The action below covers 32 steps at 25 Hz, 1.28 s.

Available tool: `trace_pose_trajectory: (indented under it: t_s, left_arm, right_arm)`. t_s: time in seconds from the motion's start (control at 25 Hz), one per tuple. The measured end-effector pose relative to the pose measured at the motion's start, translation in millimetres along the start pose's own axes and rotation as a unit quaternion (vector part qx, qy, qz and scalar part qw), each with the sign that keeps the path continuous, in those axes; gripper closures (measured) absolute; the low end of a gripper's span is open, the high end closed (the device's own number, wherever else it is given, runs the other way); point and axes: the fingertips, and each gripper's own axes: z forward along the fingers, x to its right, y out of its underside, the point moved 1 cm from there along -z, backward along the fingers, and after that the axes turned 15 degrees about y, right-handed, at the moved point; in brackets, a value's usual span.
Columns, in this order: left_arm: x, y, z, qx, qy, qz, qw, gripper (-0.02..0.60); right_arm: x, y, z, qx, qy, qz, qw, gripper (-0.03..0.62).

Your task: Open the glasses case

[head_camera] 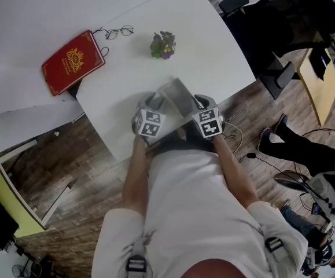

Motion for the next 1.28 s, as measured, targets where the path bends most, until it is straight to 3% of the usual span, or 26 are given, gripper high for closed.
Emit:
trace_pose_trajectory:
  t_s: [0.64,0.92,1.28]
  left_arm:
    - [2,0,-2,0.008,-0.007,-0.004,0.9999,0.417]
    - [3,-21,-20,0.046,-0.027,0.008,0.9986,0.417]
    - [11,-55,-60,0.093,-0.05,0.017,0.9943,0.416]
  right_arm:
    - [2,1,-6,0.006,0.009,0.007,1.0,0.557]
    - [1,-17,-20,0.049,0.009,0.005,0.999,0.5]
    - [4,-45,-48,0.117,0.019,0.011,0.993,0.499]
